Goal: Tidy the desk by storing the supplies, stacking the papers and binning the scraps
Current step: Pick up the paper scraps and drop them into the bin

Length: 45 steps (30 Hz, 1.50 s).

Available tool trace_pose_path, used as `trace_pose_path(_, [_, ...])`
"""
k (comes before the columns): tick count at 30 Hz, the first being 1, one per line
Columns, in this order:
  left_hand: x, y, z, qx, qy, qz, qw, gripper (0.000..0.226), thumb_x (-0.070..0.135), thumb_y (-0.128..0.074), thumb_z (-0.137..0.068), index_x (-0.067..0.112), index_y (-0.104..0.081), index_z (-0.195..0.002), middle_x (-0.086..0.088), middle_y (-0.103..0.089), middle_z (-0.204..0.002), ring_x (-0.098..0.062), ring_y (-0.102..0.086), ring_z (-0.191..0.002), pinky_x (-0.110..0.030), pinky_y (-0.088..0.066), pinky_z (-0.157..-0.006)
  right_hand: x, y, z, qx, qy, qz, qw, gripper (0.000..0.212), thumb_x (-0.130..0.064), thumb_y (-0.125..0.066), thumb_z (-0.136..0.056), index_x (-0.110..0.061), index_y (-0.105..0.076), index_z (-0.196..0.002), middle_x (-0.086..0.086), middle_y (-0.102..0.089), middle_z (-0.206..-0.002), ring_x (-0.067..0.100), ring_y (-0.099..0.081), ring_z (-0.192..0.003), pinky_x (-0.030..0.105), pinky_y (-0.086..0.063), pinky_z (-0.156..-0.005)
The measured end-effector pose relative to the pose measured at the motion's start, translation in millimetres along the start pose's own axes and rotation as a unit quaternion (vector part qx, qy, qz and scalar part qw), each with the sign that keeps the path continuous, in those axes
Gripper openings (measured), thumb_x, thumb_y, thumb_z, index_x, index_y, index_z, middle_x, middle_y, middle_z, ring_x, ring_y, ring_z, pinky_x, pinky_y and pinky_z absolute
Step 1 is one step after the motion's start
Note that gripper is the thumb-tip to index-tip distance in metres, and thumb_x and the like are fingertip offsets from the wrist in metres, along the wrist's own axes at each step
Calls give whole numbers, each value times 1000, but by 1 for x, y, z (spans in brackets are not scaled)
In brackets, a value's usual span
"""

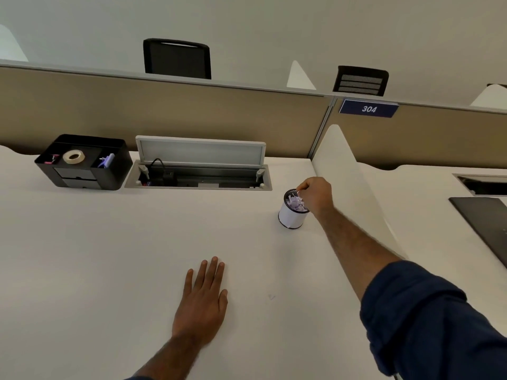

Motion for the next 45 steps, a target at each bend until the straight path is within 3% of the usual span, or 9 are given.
trace_pose_path(8, [0, -2, -2, -8, 6, -8, 1000, 67, 42, -27, -105, 24, -5, -165, 3, -2, -173, -19, -1, -160, -44, 1, -125, -1, -4, 4, 10, 44, 109, 993, 24, 3, -57, -82, -8, -72, -96, 12, -71, -105, 32, -64, -96, 32, -50, -77])
trace_pose_path(13, [0, -1, -1, -22, 8, -10, 1000, 66, 43, -25, -104, 22, -7, -165, 2, -4, -173, -19, -2, -160, -44, 2, -125, -3, 25, 15, 114, 38, 20, 993, 13, -1, -59, -87, -10, -70, -88, 8, -70, -93, 26, -65, -85, 27, -44, -68])
trace_pose_path(17, [6, 6, -3, -31, 4, -4, 1000, 66, 46, -12, -104, 24, 8, -163, 4, 13, -172, -18, 14, -158, -44, 9, -125, -7, 33, 61, 138, 72, -56, 986, 15, -8, -60, -93, -8, -74, -100, 9, -72, -100, 17, -63, -87, 15, -40, -74])
trace_pose_path(21, [7, 12, -1, -43, 8, -13, 999, 66, 45, -10, -104, 23, 13, -163, 3, 19, -171, -19, 19, -157, -44, 11, -127, 22, -29, 154, 32, 81, -63, 994, 28, -3, -57, -92, -9, -72, -115, 8, -72, -117, 25, -66, -110, 22, -45, -95])
trace_pose_path(25, [8, 12, 0, -49, 9, -20, 999, 66, 44, -13, -107, 22, 15, -162, 2, 21, -170, -20, 20, -157, -46, 8, -129, 64, -104, 237, -155, 111, 109, 976, 55, -30, -30, -102, -13, -32, -154, 4, -32, -161, 21, -21, -152, 34, -16, -123])
trace_pose_path(28, [8, 10, 0, -55, 8, -16, 998, 66, 44, -13, -107, 22, 14, -162, 2, 19, -171, -20, 19, -157, -46, 7, -129, 85, -121, 274, -192, 124, 210, 950, 74, -47, -2, -92, -17, -6, -159, 0, 1, -168, 18, 6, -154, 39, 1, -125])
trace_pose_path(33, [6, 7, 1, -61, 9, -24, 998, 66, 46, -7, -104, 22, 15, -162, 1, 20, -171, -20, 18, -157, -47, 7, -129, 83, -131, 312, -220, 189, 238, 927, 68, -51, -2, -96, -23, 14, -157, -8, 26, -162, 12, 25, -149, 41, 12, -121])
trace_pose_path(40, [7, 8, 1, -60, 8, -21, 998, 65, 45, -11, -107, 22, 17, -161, 1, 22, -170, -21, 19, -157, -46, 8, -129, 116, -115, 327, -162, 150, 277, 935, 72, -62, -13, -101, -22, 3, -159, 1, 16, -167, 23, 15, -153, 54, 4, -119])
trace_pose_path(45, [7, 7, 2, -61, 7, -19, 998, 70, 49, 5, -98, 22, 16, -162, 1, 21, -170, -21, 18, -157, -47, 8, -129, 91, -131, 334, -152, 166, 278, 934, 74, -65, -13, -100, -21, -7, -160, 5, 3, -168, 28, 1, -154, 58, -4, -119])
Point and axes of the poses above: each hand's wrist, its own z-axis away from the middle knuckle, its own y-axis out of the back of the hand, x = y × z, the point moved 9 cm from there along -z, towards the middle knuckle
